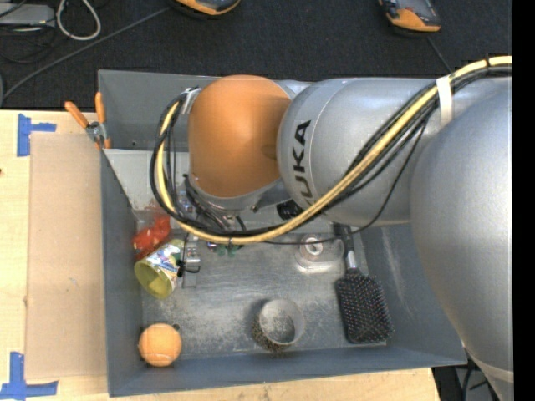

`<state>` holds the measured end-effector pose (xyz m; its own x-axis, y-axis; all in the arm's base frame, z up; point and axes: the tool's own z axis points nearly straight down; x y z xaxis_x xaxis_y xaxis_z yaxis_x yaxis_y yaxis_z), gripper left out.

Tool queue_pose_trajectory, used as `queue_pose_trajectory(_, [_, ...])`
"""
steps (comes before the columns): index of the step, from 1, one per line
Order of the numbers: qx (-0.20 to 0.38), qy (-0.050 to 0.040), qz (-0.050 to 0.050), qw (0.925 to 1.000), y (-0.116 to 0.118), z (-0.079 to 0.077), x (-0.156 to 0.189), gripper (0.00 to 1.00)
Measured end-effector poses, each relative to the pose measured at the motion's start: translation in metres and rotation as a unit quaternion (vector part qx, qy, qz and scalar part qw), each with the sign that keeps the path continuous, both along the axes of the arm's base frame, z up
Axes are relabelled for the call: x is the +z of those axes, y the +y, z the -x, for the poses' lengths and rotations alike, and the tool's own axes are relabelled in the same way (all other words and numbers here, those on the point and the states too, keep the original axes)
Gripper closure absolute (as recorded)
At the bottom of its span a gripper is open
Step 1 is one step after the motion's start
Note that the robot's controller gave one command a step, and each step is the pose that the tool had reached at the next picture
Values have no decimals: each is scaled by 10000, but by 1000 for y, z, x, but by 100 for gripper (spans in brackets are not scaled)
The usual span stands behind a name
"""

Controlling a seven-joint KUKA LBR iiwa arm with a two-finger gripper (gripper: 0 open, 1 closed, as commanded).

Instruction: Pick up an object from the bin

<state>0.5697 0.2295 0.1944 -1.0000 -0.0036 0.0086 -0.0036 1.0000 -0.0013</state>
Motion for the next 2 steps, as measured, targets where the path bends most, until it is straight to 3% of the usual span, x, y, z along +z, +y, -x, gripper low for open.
queue_pose_trajectory(1, [-30,-38,-8,10000,-2,-2,5,0])
queue_pose_trajectory(2, [168,-43,-14,9998,9,3,-62,0])
